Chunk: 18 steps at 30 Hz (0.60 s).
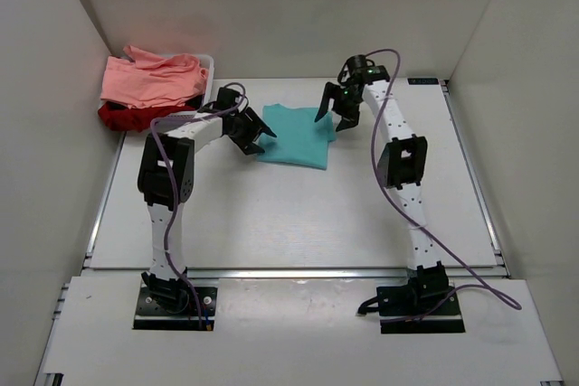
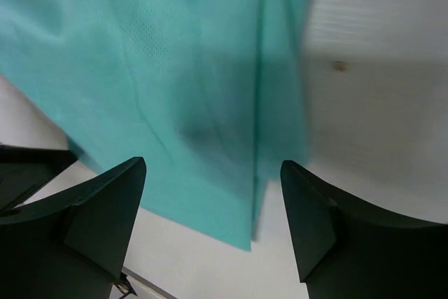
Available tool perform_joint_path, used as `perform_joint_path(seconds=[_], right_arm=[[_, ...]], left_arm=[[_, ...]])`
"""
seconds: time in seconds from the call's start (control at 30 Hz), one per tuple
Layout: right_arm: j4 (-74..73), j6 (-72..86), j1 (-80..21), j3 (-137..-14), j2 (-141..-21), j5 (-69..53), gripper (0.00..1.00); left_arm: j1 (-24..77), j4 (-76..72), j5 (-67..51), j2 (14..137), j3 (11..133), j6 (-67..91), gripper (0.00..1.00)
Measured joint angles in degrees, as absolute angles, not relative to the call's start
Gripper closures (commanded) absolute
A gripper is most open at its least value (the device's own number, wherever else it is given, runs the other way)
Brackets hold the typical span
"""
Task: Fold and stack the t-shirts
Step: Put the neatly folded tshirt into the corner of the board with the right arm
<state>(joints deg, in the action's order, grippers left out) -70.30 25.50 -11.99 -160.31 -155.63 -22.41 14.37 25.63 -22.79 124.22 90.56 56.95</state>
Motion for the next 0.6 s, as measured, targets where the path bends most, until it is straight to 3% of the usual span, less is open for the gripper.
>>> perform_joint_path(seconds=[0.17, 0.23, 0.27, 0.3, 0.33, 0.6], right_arm=[[-69.8, 26.9, -17.5, -161.0, -159.9, -20.5, 0.22], [-70.4, 27.0, -19.4, -161.4, -159.9, -16.8, 0.26], [-71.0, 26.9, -20.3, -161.6, -159.8, -14.7, 0.42], [-71.1, 26.4, -21.1, -160.9, -159.6, -12.4, 0.64], [-71.0, 25.7, -21.7, -159.2, -158.8, -10.4, 0.99], [-71.7, 22.9, -20.3, -137.0, -147.0, -1.0, 1.0]], left_arm=[[13.4, 24.3, -24.7, 121.2, 90.6, 58.7, 0.27], [12.8, 23.5, -25.6, 120.0, 90.6, 59.4, 0.27], [12.6, 23.1, -26.1, 119.5, 90.6, 59.8, 0.26], [12.3, 22.6, -26.4, 119.0, 90.5, 60.1, 0.26], [12.0, 22.1, -26.7, 118.4, 90.5, 60.5, 0.26], [9.5, 21.8, -27.9, 110.7, 88.3, 59.8, 0.27]])
